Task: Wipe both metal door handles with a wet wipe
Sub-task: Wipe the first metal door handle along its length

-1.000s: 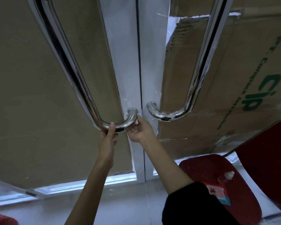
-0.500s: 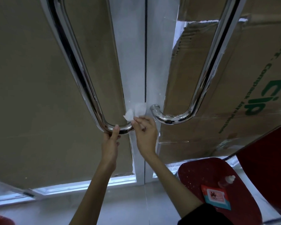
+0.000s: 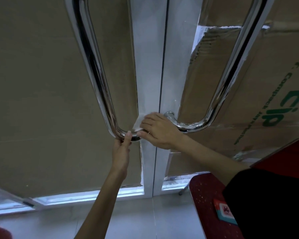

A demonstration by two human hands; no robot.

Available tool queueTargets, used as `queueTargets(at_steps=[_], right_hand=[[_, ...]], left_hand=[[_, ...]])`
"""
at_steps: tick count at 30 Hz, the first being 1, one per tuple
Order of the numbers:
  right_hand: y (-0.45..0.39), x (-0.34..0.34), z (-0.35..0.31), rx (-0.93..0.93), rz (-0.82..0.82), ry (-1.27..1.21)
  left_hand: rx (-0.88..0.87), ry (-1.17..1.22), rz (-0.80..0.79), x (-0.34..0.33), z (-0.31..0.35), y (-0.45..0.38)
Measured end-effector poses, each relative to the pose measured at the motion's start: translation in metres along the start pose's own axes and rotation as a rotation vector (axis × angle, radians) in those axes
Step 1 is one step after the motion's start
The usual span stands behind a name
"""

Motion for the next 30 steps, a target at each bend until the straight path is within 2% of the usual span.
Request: queueTargets(at_steps=[3, 6, 9, 16, 20, 22, 26, 28, 30], right_hand=[[-0.006, -0.003, -0.012, -0.054, -0.079, -0.229], [0.016, -0.001, -0.019, -0.101, 0.068, -0.478], [0.050, -0.008, -0.022, -0.189, 0.185, -0.537], [0.016, -0.020, -0.018, -0.379, 0.195, -0.471], [0.031, -0.019, -0.026, -0.497, 0.334, -0.645], [0.042, -0.021, -0.027, -0.625, 0.437, -0.794], [0.061, -0.022, -0.023, -1.036, 0.663, -1.010], [0.064, -0.031, -0.016, -1.252, 0.686, -1.153], [0.065, -0.050, -0.010, -1.495, 0.625, -1.362]], left_hand=[[-0.004, -0.010, -0.008, 0.001, -0.003, -0.001], [0.000, -0.005, -0.021, 0.002, -0.003, -0.001], [0.006, 0.001, -0.030, 0.002, -0.002, -0.001], [-0.008, -0.004, 0.006, 0.003, -0.004, -0.002], [0.021, -0.015, -0.040, 0.006, -0.008, -0.004], [0.043, -0.022, -0.060, 0.006, -0.008, -0.002], [0.087, -0.120, -0.080, 0.007, -0.006, 0.006], [0.098, -0.242, -0.116, 0.008, 0.001, 0.012], [0.064, -0.318, -0.136, 0.008, 0.015, 0.018]])
Point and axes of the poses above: each hand's wrist, its own y-axis away from the middle knuckle, its own x-axis out of the back of the hand, z = x × y, the point moved 9 cm from there along -y, towards the middle knuckle, and after that the axes turned 12 degrees about y, right-handed, at the moved point
